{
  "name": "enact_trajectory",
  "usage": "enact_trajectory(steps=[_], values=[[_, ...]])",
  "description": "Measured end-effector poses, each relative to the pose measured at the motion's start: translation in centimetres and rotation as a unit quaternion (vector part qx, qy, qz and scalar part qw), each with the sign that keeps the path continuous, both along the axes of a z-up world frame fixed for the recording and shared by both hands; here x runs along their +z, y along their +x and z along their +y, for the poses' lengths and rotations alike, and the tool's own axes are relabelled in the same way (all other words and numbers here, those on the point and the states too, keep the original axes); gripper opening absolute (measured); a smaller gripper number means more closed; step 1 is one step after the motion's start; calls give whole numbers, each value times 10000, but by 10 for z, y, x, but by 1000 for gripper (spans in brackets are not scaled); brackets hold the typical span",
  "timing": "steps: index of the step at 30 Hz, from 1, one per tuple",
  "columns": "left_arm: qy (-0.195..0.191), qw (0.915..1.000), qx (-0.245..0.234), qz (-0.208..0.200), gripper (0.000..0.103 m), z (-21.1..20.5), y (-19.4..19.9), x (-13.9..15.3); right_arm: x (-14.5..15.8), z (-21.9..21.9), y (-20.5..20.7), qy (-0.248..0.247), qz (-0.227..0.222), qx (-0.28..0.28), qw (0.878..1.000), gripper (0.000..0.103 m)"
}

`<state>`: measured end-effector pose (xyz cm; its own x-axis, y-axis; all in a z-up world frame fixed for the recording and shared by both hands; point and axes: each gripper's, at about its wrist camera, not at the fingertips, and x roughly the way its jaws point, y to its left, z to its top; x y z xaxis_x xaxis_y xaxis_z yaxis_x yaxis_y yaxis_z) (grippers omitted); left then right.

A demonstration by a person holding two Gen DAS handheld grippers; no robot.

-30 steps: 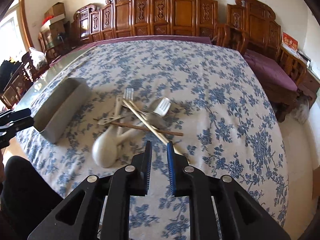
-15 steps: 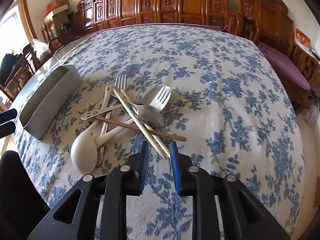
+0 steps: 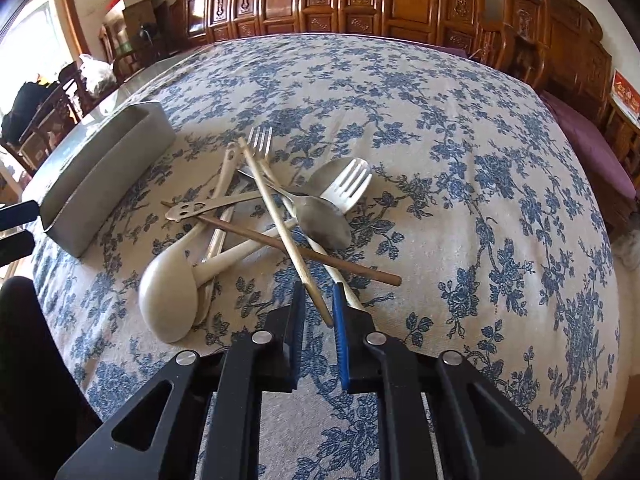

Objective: Organize utensils
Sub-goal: 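Reach back to the pile and grasp a wooden chopstick with the right tool, then grasp a white plastic spoon with the left tool while the right tool holds the chopstick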

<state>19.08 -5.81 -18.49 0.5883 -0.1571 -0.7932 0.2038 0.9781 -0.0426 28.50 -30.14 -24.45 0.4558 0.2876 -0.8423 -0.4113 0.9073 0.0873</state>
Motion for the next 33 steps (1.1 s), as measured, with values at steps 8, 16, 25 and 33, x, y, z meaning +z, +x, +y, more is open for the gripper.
enact_trajectory(steps=[8,16,25,33], values=[[-46,10000,6,23,50,0,0,-2,22,-4,-10,417,4,32,9991,6],[76,9998,-129,106,50,-16,18,-10,48,-12,-25,487,-278,-62,9984,6],[233,9987,-365,264,50,-48,62,-27,51,-52,-25,547,-304,-543,9966,6],[251,9983,-363,391,50,-66,90,-46,46,-68,-20,646,-229,-739,9949,6]])
